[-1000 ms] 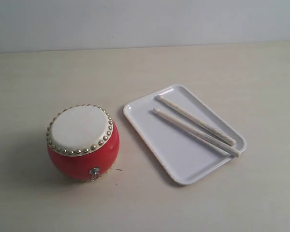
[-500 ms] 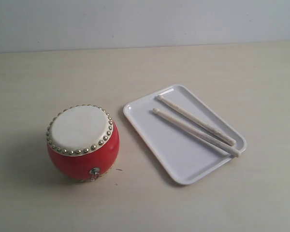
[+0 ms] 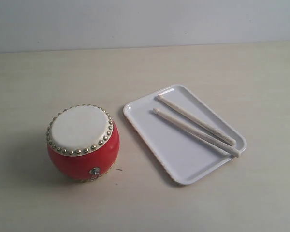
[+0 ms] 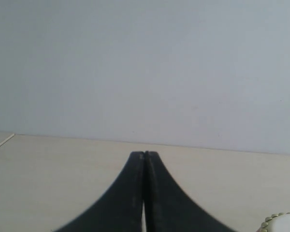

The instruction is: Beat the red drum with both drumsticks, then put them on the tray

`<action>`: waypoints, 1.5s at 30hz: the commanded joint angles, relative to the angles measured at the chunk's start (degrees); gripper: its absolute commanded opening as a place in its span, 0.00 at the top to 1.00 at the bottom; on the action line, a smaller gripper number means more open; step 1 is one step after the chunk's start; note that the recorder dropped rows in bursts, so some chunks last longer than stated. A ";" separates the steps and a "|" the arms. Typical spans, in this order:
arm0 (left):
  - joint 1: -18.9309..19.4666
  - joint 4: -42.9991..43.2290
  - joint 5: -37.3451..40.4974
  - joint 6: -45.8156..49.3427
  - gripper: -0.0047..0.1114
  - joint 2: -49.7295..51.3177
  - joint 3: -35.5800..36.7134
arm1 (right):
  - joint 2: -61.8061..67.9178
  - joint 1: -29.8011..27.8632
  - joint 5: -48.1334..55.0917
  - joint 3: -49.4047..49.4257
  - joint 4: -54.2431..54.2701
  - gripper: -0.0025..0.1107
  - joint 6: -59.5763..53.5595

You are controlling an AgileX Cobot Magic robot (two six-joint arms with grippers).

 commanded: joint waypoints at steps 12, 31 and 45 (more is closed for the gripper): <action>0.06 0.18 -0.62 -0.42 0.96 -0.32 0.21 | -0.36 -0.35 2.93 0.24 -10.80 0.98 16.59; 0.06 0.18 -0.62 -0.42 0.96 -0.32 0.21 | -0.36 -5.72 4.77 0.24 -10.84 0.98 16.46; 0.06 0.18 -0.62 -0.42 0.96 -0.32 0.21 | -0.36 -5.72 4.77 0.24 -10.84 0.98 16.46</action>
